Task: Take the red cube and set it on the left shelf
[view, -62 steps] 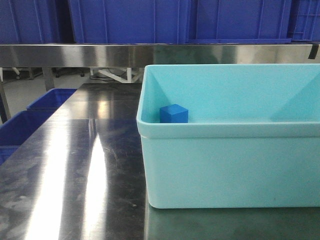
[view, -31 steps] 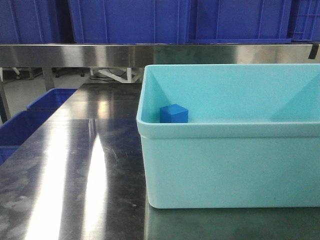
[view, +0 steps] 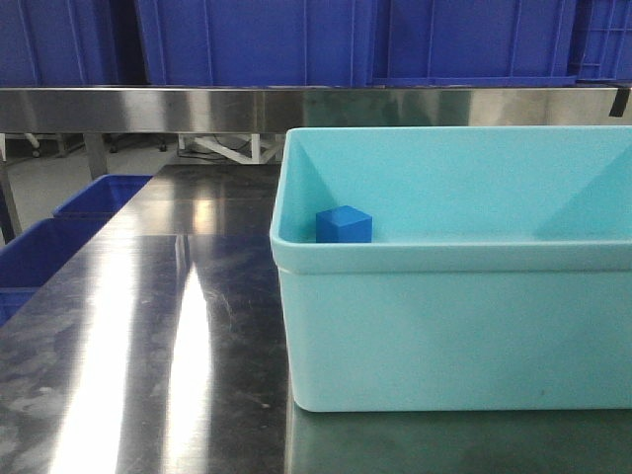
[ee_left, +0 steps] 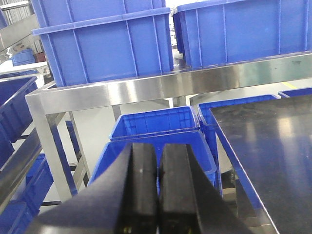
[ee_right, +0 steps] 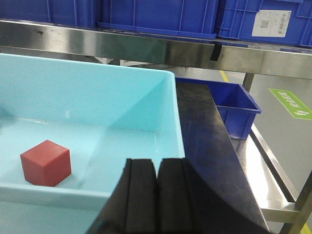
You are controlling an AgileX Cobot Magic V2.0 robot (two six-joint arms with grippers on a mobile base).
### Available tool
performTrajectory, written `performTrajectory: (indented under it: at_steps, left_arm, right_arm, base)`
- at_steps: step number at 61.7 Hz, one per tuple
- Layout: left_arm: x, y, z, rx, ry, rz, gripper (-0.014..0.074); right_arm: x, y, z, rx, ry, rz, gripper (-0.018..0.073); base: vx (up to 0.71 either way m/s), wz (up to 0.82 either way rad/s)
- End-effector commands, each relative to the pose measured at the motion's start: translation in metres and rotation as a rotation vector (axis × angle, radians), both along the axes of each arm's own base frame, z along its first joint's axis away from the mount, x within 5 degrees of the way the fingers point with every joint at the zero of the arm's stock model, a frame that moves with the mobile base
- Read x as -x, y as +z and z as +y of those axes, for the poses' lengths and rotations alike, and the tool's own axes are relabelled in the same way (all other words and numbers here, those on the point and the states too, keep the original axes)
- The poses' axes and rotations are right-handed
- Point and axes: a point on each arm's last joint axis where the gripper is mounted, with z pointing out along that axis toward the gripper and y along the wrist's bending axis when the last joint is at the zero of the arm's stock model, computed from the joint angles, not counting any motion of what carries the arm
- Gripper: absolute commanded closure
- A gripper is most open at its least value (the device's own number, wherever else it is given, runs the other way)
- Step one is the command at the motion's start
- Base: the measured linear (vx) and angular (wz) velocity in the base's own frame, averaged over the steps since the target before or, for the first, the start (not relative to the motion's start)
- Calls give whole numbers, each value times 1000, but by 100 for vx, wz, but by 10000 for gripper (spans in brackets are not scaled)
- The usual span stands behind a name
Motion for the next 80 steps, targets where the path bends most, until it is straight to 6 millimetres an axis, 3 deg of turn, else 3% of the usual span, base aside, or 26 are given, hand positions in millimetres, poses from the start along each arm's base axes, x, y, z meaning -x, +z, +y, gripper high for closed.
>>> performTrajectory:
  at_steps: [1, 44, 52, 59, 71, 80]
  left_arm:
    - [0, 1, 0, 5, -6, -69, 491]
    - [0, 1, 0, 5, -6, -69, 491]
    - [0, 1, 0, 5, -6, -69, 491]
    - [0, 1, 0, 5, -6, -69, 491]
    - [0, 1, 0, 5, -6, -69, 491]
    - [0, 1, 0, 5, -6, -69, 491]
  right_arm:
    - [3, 17, 0, 14, -2, -127, 510]
    - [4, 26, 0, 11, 2, -226, 510]
    - [1, 31, 0, -69, 6, -207, 510]
    - [-7, 46, 0, -105, 4, -117, 510]
    - [-31, 111, 1, -119, 6, -88, 510]
    - [-57, 143, 2, -173, 7, -33, 510]
  base:
    - [0, 0]
    - [0, 0]
    - [2, 9]
    - [0, 0]
    - [0, 0]
    - [0, 0]
